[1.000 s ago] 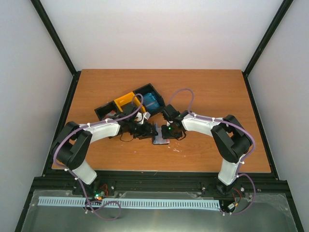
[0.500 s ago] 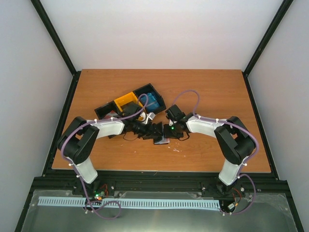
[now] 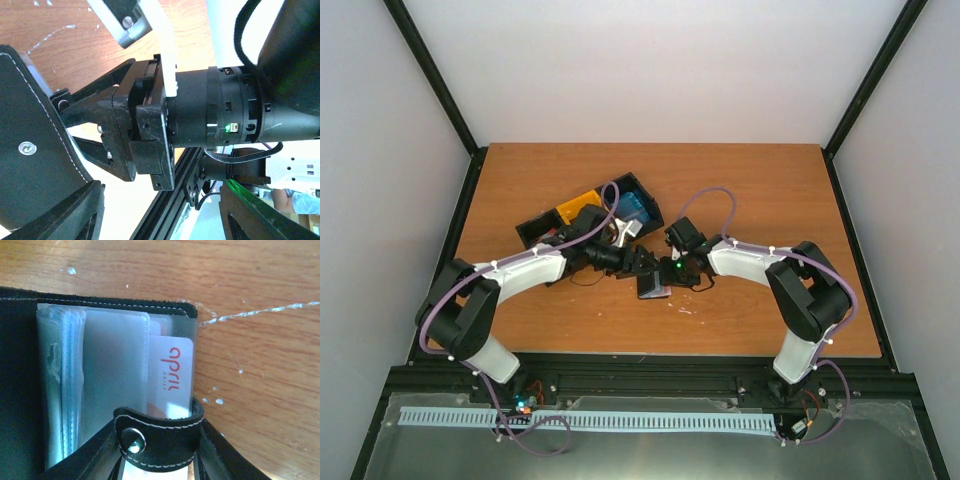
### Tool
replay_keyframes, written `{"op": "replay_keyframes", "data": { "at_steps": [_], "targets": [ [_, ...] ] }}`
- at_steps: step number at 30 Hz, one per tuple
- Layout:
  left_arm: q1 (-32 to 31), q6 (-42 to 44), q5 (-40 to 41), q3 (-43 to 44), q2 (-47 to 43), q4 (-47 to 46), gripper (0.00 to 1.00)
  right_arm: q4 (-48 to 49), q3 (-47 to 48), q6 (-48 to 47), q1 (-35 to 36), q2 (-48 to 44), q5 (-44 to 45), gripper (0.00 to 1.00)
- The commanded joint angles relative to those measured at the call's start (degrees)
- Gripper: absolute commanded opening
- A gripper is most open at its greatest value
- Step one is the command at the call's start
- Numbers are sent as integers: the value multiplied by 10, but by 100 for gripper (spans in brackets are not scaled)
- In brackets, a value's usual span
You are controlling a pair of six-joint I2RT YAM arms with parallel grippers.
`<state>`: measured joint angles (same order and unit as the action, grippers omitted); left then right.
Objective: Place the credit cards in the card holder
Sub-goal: Close the card holder at the center of the board.
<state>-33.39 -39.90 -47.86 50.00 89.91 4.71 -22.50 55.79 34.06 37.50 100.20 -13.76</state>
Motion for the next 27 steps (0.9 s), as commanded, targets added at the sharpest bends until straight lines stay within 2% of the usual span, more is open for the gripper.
{"op": "replay_keyframes", "data": {
  "at_steps": [1,3,6,10,18,22,27],
  "targets": [
    [-2,-2,43,8,-28,-7,63,-19,-17,7,-1,9,25,38],
    [-2,-8,128,8,-37,26,62,-20,-19,8,-1,7,29,38],
    [-2,-11,182,14,-18,76,62,-20,-19,9,-1,5,29,38],
    [-9,-19,192,22,32,100,63,-24,-17,9,-1,-9,44,39],
    [-25,-28,224,54,113,151,65,-57,7,12,-1,-33,116,49],
    [-29,-31,240,64,130,173,64,-81,24,19,-1,-28,159,47],
    [-41,-40,259,78,146,196,62,-97,39,24,-1,-33,180,40]
  ]
}}
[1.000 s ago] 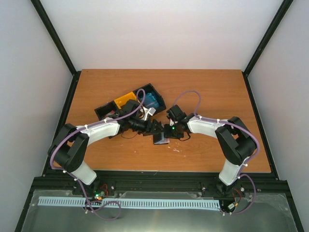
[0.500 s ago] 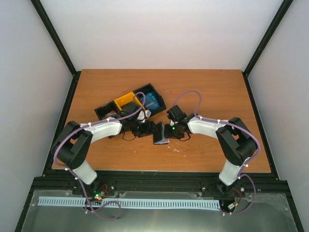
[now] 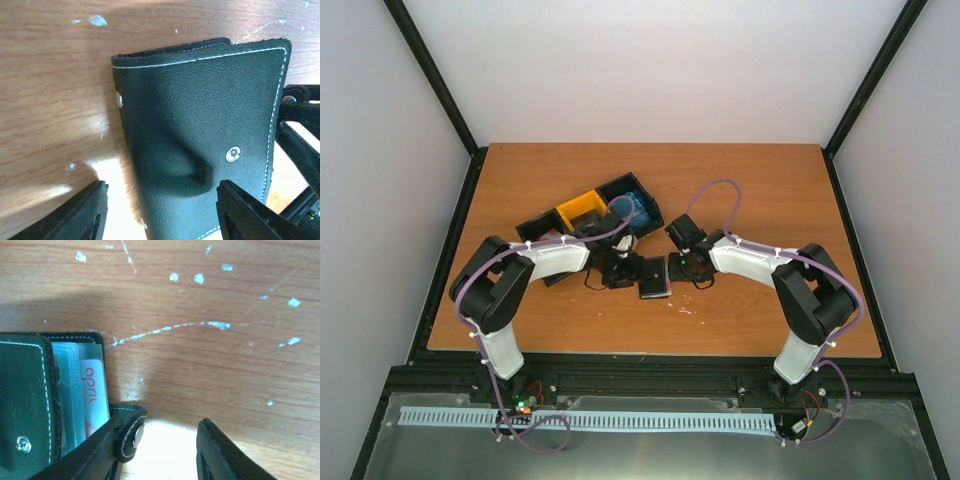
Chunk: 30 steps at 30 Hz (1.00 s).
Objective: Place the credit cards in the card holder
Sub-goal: Close the card holder at the center of the board.
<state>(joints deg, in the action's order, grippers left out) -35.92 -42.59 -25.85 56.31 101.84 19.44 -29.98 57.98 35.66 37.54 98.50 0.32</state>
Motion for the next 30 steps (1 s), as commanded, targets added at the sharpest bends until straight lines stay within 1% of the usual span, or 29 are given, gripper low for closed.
{"op": "replay_keyframes", "data": {
  "at_steps": [1,2,4,10,12,15,20,24,26,30],
  "targets": [
    [-18,-15,45,20,32,57,61,-22,18,9,-1,-17,38,38],
    [-20,-17,51,23,36,64,61,-23,19,8,-1,-17,37,36],
    [-24,-21,63,34,47,82,59,-30,24,9,-1,-15,37,28],
    [-31,-28,95,52,70,125,52,-34,29,5,-1,-10,19,16],
    [-31,-29,93,52,74,125,48,-23,26,2,-1,-16,4,11],
    [-32,-29,88,49,75,121,48,14,18,-12,-2,-23,-35,3],
    [-32,-28,79,51,76,111,48,82,-2,-37,-2,-31,-133,3],
    [-32,-25,59,49,78,95,49,124,-16,-32,-2,-34,-205,3],
    [-32,-22,59,49,79,93,49,139,-20,-23,-2,-30,-227,3],
    [-32,-19,53,47,75,81,48,147,-20,-10,-2,-15,-238,3]
  ]
}}
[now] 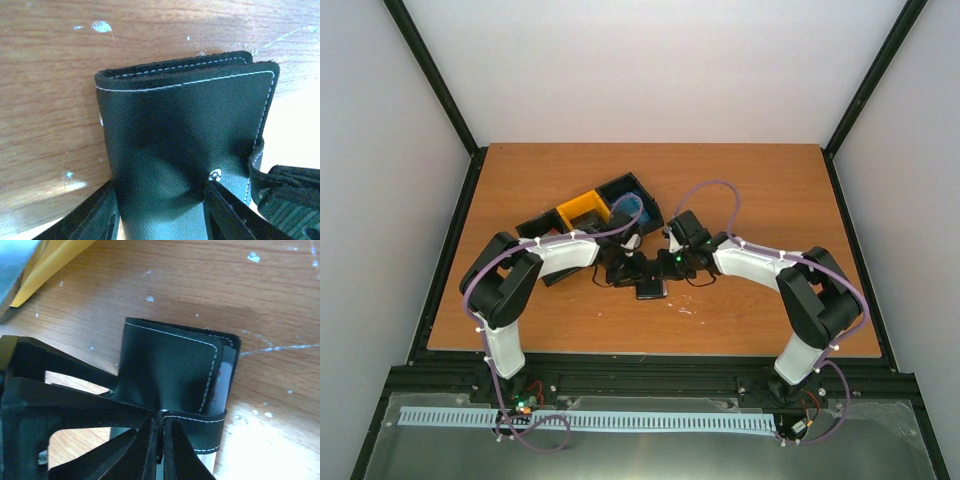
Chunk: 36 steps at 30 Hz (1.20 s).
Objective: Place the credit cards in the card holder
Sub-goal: Close the card holder at the center of the board.
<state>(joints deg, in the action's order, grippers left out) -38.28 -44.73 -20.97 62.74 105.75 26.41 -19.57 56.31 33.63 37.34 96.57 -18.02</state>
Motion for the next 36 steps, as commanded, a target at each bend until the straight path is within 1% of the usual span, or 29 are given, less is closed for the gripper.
{"op": "replay_keyframes", "data": {
  "at_steps": [1,8,13,16,18,21,24,26,29,31,35,36],
  "targets": [
    [-8,3,0,-21,35,5,48,45,-4,11,0,9,-56,3],
    [-7,8,-38,-50,13,-51,44,43,-6,31,0,40,-43,3],
    [-4,11,-85,-78,-4,-108,44,51,-12,55,0,53,-39,3],
    [-4,8,-91,-93,-16,-116,45,55,-17,65,0,52,-36,3],
    [-4,7,-96,-105,-30,-125,48,48,-12,62,0,51,-29,3],
    [-4,6,-93,-120,-60,-122,53,27,0,53,0,49,-13,3],
    [-4,4,-78,-126,-83,-111,54,5,14,47,0,48,6,3],
    [-4,0,-64,-132,-90,-109,52,0,16,46,0,44,10,3],
    [-4,-19,-29,-143,-89,-109,45,5,11,37,0,38,17,3],
    [-4,-31,-13,-152,-92,-126,42,-13,20,19,0,46,16,3],
    [-4,-47,-7,-168,-89,-166,40,-48,45,-28,-1,58,23,3],
    [-4,-53,-10,-174,-86,-194,41,-55,49,-40,-1,60,26,3]
  ]
}}
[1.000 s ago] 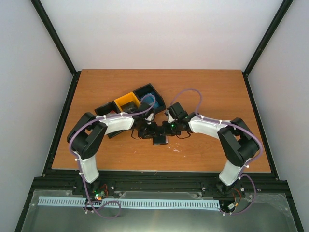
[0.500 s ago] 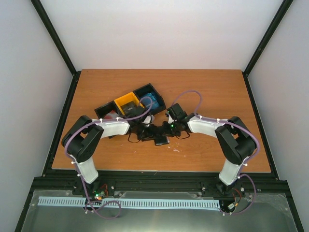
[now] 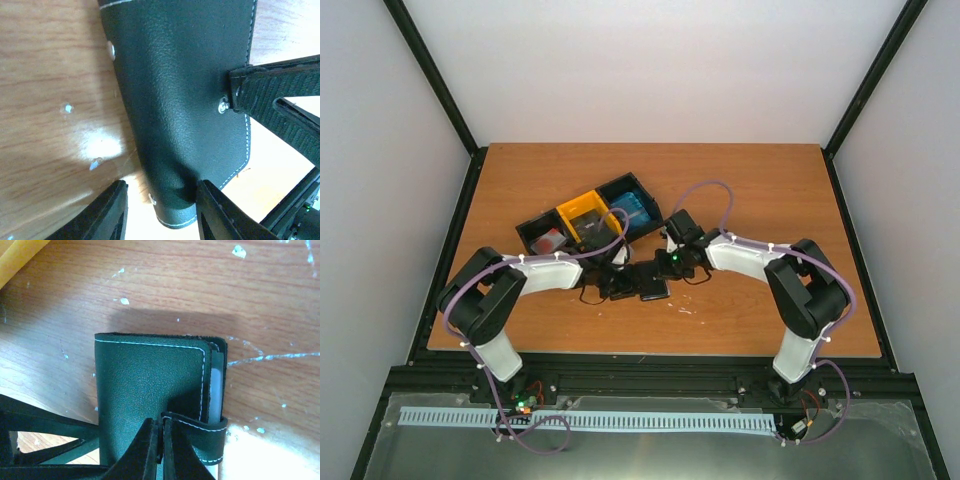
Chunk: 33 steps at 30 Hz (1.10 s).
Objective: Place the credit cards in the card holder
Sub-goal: Close the card holder at the center of the board.
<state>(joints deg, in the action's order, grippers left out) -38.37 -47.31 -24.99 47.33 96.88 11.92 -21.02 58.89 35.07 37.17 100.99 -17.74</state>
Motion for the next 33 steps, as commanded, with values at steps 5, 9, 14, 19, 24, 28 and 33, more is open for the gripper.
{"op": "replay_keyframes", "data": {
  "at_steps": [5,9,14,19,24,28,33],
  "targets": [
    [-3,-51,43,-26,20,-72,42,-67,44,-75,2,26,17,3],
    [-3,-63,67,-23,24,-61,41,-81,59,-84,4,24,6,3],
    [-3,-61,91,-23,27,-47,38,-95,86,-101,5,38,-10,3],
    [-3,-50,107,-29,38,-45,36,-107,101,-118,8,54,-16,4],
    [-3,-49,97,-29,51,-47,37,-131,118,-137,9,66,-22,4],
    [-3,-45,110,-31,44,-37,38,-137,121,-155,11,65,-27,4],
    [-3,-45,116,-38,47,-37,38,-139,118,-166,13,62,-26,9]
  ]
}}
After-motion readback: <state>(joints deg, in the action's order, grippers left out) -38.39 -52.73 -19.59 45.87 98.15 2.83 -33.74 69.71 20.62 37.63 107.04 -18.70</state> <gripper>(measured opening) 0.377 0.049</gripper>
